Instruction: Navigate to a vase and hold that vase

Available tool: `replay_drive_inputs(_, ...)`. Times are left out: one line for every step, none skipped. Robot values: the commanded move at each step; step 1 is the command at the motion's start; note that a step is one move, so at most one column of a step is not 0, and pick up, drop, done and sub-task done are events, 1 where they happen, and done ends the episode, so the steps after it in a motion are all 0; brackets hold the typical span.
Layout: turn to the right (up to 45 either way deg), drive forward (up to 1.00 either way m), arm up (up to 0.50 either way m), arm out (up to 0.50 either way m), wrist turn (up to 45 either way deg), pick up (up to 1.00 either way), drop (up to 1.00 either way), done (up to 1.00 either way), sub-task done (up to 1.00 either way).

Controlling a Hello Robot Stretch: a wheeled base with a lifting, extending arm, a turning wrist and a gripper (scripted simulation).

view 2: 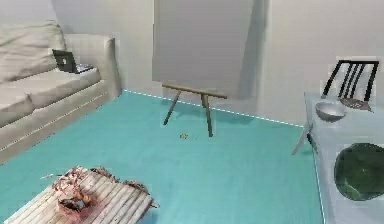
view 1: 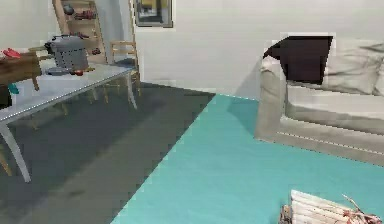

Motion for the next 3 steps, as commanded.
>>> replay_drive_inputs(42.0,0.00,0.00,0.00,0.0,0.00,0.00,0.00,0.00)
replay_drive_inputs(45.0,0.00,0.00,0.00,0.0,0.00,0.00,0.00,0.00)
replay_drive_inputs(27.0,0.00,0.00,0.00,0.0,0.00,0.00,0.00,0.00)
